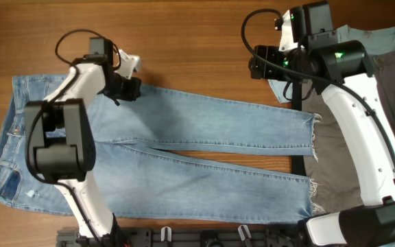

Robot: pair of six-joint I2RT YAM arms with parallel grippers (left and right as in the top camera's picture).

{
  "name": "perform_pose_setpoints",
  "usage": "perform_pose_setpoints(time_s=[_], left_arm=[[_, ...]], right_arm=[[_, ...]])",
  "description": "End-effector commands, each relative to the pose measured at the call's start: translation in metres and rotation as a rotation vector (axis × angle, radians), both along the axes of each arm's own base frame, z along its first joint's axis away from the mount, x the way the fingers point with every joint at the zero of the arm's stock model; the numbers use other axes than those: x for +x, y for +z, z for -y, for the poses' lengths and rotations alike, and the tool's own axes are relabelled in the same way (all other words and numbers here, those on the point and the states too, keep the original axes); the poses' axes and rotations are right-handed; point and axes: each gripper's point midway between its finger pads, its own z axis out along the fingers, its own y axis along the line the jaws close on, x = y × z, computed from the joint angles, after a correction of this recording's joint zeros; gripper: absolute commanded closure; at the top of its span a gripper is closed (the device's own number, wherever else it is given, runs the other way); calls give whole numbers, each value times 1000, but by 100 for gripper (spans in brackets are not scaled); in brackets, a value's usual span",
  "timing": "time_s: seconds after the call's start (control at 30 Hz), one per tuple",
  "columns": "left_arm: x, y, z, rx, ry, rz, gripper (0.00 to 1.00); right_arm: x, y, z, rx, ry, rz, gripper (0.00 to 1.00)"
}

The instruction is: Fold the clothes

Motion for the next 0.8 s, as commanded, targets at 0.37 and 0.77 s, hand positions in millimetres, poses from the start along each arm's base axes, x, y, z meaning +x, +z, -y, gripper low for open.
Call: perform_pose_setpoints(time_s=[0.37,0.77], left_arm=[[-42,-45,-271,196,948,-92,96],[-15,32,-241,-34,883,48,77]], right_arm=[[18,-97,-1,-70,-11,-243,25],[40,-197,-11,-62,-68,-397,81]])
